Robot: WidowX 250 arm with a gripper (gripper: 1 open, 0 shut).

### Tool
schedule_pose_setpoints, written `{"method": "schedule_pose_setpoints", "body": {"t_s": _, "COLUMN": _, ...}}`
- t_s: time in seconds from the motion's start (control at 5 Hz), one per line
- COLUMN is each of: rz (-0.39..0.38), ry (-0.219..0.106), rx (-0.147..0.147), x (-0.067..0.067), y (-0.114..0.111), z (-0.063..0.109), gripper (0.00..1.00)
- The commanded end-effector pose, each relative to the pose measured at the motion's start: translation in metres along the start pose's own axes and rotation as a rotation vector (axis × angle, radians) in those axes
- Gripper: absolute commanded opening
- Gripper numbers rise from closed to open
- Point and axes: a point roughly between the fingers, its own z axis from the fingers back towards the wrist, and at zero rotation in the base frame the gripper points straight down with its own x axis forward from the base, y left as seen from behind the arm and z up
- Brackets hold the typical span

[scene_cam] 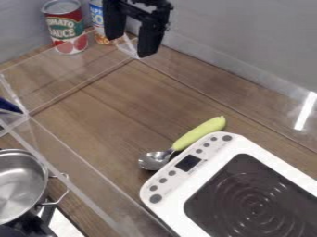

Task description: Remove green spoon from the white and black stove top and place it on the table

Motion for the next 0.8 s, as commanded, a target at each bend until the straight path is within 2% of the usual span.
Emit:
{"method": "schedule_pose_setpoints", "body": {"t_s": 0.0, "rz": -0.009, "ry": -0.016, "rx": 0.016, "x": 0.0007, "y": -0.0020, "z": 0.0038, "gripper": 1.00}}
{"method": "schedule_pose_setpoints", "body": {"t_s": 0.6, "rz": -0.005, "ry": -0.006, "rx": 0.015, "x": -0.0029, "y": -0.0039, "z": -0.0019, "gripper": 1.00}}
